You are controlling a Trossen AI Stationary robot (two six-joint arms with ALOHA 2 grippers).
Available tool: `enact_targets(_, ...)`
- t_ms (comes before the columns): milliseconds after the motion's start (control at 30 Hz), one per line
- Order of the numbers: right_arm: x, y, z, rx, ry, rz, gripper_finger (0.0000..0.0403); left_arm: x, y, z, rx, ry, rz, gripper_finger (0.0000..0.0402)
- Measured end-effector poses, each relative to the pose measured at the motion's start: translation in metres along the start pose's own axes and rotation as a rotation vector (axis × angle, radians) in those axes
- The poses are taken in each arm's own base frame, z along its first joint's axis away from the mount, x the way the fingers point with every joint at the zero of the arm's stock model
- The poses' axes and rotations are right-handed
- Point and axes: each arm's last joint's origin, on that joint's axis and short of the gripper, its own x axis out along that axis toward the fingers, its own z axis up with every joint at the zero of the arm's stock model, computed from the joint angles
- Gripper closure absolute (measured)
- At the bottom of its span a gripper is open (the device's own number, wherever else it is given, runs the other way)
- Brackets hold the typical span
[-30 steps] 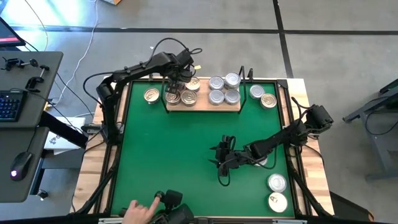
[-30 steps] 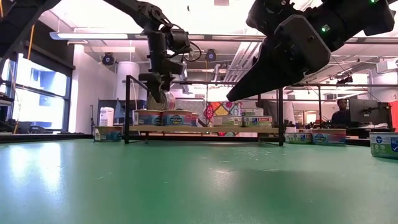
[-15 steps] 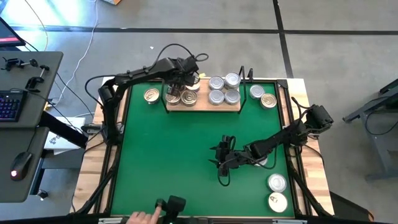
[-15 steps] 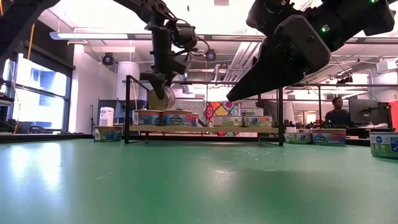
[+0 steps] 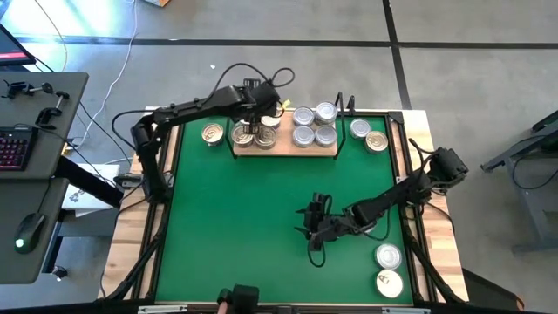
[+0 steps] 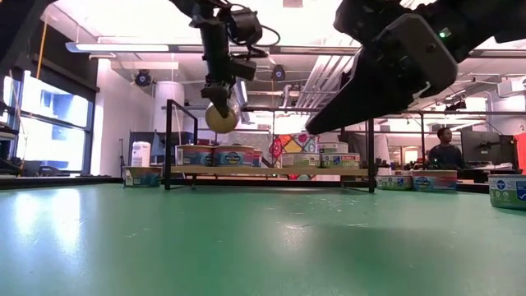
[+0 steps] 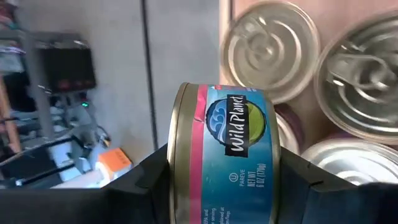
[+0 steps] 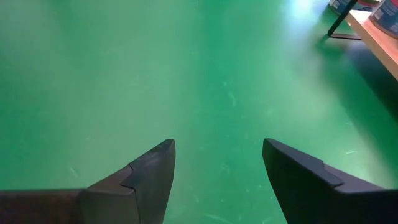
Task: Stack canned seafood by type on shelf
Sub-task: Stack the blue pink tuna can on top of the other blue pink tuna can on the shelf
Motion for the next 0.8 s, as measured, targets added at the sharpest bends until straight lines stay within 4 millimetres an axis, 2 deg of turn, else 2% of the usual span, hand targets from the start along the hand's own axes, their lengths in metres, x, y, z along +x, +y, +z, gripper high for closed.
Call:
enact_targets(200,-0.003,0.004,-0.002,-0.006,0.001,-0.024,0.0165,-0.01,-0.025,0.0,0.05,-0.129,0.099,0.0228)
enact_targets(333,-0.003,0.004,-0.002,-0.008,0.001,-0.022,0.0165,-0.004,-0.053,-0.009,0.079,-0.152,0.231,0.0228)
enact_targets(467,-0.003,0.004,-0.002,-0.018,-0.001,-0.022,0.0165,0.006,-0.069,-0.02,0.07,-0.162,0.322,0.0228)
enact_targets(633,-0.003,0.004,-0.002,-0.024,-0.004,-0.021,0.0165,0.026,-0.068,-0.033,-0.005,-0.115,0.283,0.0221)
enact_targets(800,-0.003,0.004,0.0,-0.034,-0.015,-0.021,0.0165,0.035,-0.061,-0.042,-0.044,-0.094,0.271,0.0209)
